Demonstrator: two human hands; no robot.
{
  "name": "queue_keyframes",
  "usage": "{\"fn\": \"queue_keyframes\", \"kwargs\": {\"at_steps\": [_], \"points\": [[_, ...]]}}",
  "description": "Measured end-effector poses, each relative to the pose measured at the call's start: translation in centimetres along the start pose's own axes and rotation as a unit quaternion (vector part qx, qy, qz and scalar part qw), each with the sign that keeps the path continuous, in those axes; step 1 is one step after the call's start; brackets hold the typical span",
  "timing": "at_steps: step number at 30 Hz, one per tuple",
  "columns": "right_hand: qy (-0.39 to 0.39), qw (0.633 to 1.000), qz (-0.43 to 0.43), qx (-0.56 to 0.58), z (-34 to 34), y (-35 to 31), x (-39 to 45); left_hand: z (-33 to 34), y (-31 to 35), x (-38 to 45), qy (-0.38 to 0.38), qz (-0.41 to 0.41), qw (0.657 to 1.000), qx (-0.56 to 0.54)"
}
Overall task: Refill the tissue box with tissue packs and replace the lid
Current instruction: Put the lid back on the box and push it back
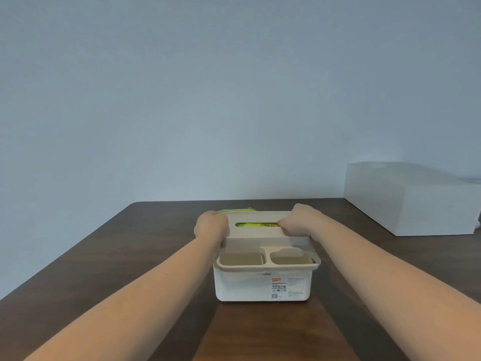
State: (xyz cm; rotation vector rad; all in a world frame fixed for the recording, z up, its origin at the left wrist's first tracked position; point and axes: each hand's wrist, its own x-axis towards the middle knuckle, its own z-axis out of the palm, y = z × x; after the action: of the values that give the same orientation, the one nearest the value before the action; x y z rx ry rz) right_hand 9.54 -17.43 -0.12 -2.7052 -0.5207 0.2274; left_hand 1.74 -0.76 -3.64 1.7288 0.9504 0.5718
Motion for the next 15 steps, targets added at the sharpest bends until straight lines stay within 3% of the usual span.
{"fn": "queue_keyframes", "kwargs": {"at_steps": [7, 11, 15], "points": [[0.006, 1.0, 0.001, 0.004, 0.5, 0.1, 1.1, 0.2, -0.1, 0.4, -0.026, -0.006, 1.0, 0.008], [-0.008, 1.0, 0.0, -0.008, 0.8, -0.5, 1.4, 0.2, -0.4, 0.8, -0.009, 0.034, 0.997, -0.068], [-0.012, 1.0, 0.012, -0.007, 1.1, -0.4, 1.7, 0.4, -0.9, 1.3, -0.006, 0.034, 0.997, -0.068]]}}
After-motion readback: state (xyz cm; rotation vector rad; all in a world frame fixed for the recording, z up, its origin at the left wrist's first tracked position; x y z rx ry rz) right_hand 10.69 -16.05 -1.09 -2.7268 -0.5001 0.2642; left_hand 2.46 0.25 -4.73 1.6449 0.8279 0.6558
